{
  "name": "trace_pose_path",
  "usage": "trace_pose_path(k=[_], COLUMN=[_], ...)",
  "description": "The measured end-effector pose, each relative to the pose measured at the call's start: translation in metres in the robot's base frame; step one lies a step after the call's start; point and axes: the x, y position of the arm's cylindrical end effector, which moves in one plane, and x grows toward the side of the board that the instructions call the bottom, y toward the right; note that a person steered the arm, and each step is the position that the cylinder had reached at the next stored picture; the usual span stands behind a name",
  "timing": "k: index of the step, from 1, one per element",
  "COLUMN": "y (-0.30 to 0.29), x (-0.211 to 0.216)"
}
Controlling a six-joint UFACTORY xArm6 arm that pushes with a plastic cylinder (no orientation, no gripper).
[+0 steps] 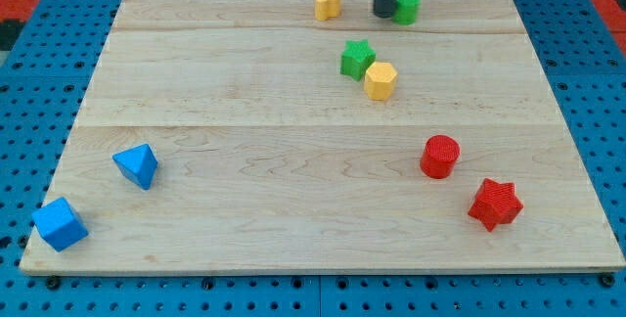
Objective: Place the yellow heart top center of the board
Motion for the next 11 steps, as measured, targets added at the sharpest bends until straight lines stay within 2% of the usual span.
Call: trace_pose_path(k=[1, 2, 3, 4, 5, 7, 8, 9, 10, 11], y=[0.046, 0.051, -0.013, -0.127, -0.217, -0.255, -0.235, -0.174, -0.154, -0.102], x=[-0.003, -0.012, -0.002, -0.001, -0.005, -0.047, -0.046, -0.038, 0.015, 0.017])
